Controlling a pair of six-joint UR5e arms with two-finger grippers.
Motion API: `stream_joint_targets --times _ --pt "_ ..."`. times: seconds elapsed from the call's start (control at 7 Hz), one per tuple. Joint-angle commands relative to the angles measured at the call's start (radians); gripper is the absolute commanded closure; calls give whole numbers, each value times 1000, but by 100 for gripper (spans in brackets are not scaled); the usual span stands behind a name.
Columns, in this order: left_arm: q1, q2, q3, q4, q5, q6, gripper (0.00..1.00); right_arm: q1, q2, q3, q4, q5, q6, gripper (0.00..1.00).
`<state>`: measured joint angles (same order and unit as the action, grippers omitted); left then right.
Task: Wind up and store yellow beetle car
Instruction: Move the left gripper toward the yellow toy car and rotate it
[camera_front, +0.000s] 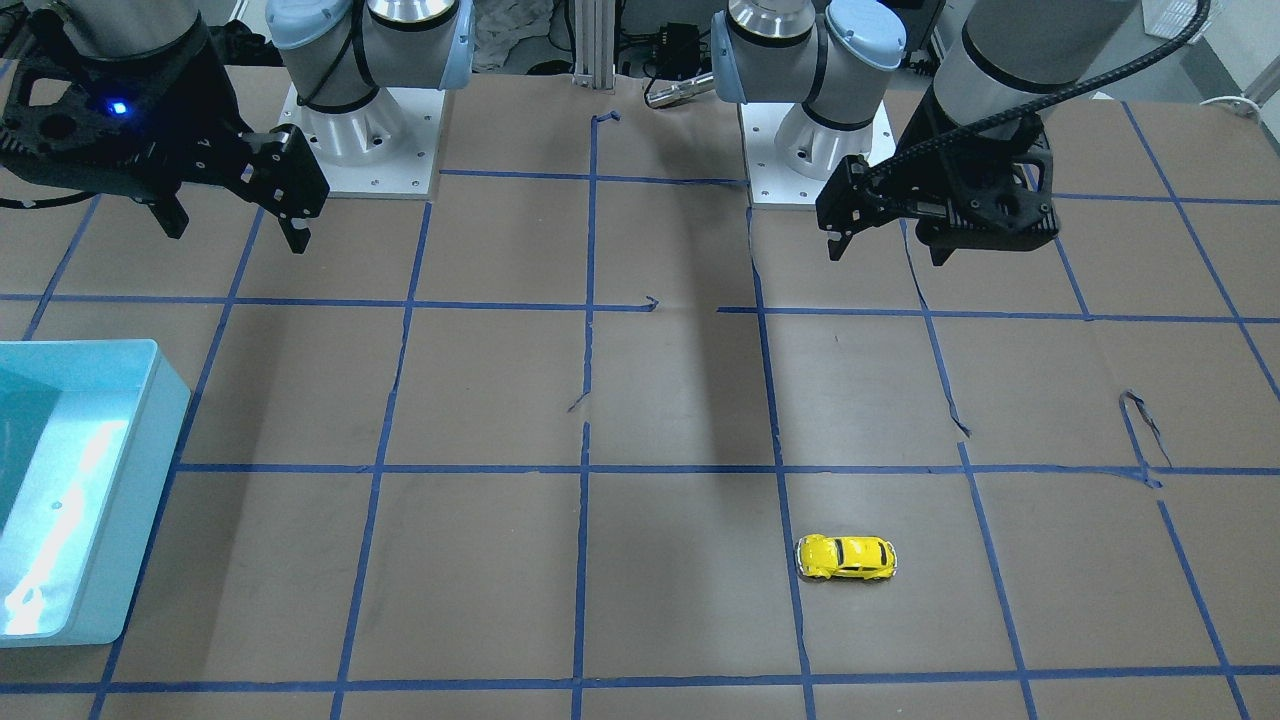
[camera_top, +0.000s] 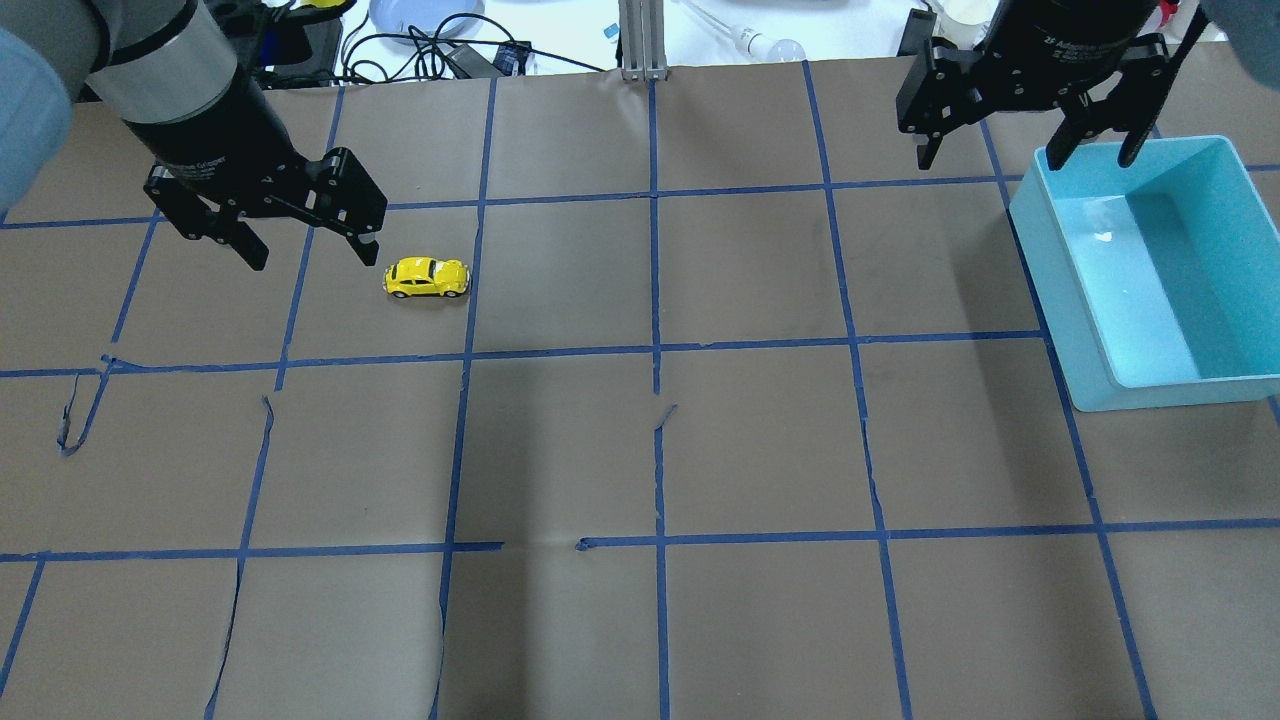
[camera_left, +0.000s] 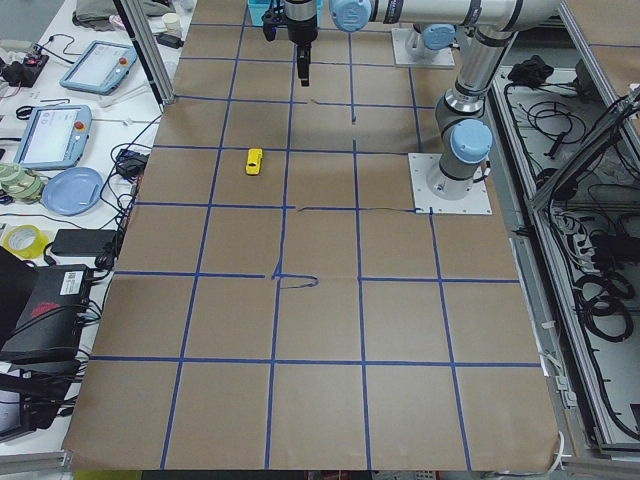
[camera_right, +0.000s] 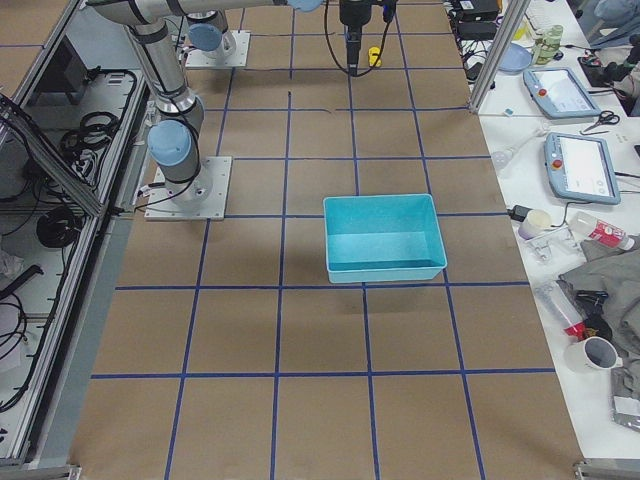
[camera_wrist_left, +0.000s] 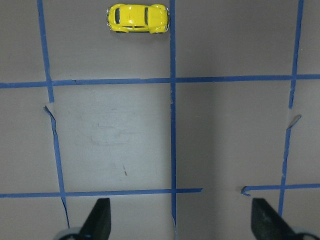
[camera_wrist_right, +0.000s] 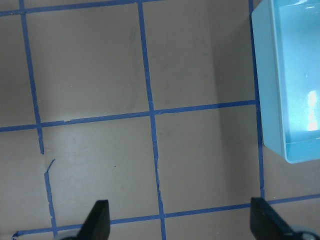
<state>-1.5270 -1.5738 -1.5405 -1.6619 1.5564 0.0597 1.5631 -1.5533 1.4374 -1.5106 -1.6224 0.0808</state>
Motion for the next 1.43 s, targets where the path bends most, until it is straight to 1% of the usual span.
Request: stream_joint_targets --times 0.0,0.14,0.29,0.43,0.57,0.86,1.0,1.14,1.29 --pt "-5 5 -3 -10 -13 5 0 0 -2 0 9 -2 -7 0" --pt "-4 -3 -1 -9 1 9 0 0 -2 0 7 4 -7 0" --pt "8 -2 -1 -6 -12 12 0 0 -2 -2 3 7 -6 0" --pt "7 -2 -3 -12 -4 12 0 0 -1 -2 -2 4 -4 0" --pt "5 9 -1 -42 -1 12 0 0 -2 -2 -3 7 -4 0" --pt "2 -26 -7 -32 -12 18 0 2 -1 0 -2 10 -3 0" --pt "13 -29 -22 34 -13 17 0 2 -5 5 1 9 -3 0" --pt "11 -31 -44 95 -9 -26 0 2 -5 6 3 9 -3 0" --pt "11 -31 -61 105 -4 -151 0 2 -5 8 7 10 -4 0"
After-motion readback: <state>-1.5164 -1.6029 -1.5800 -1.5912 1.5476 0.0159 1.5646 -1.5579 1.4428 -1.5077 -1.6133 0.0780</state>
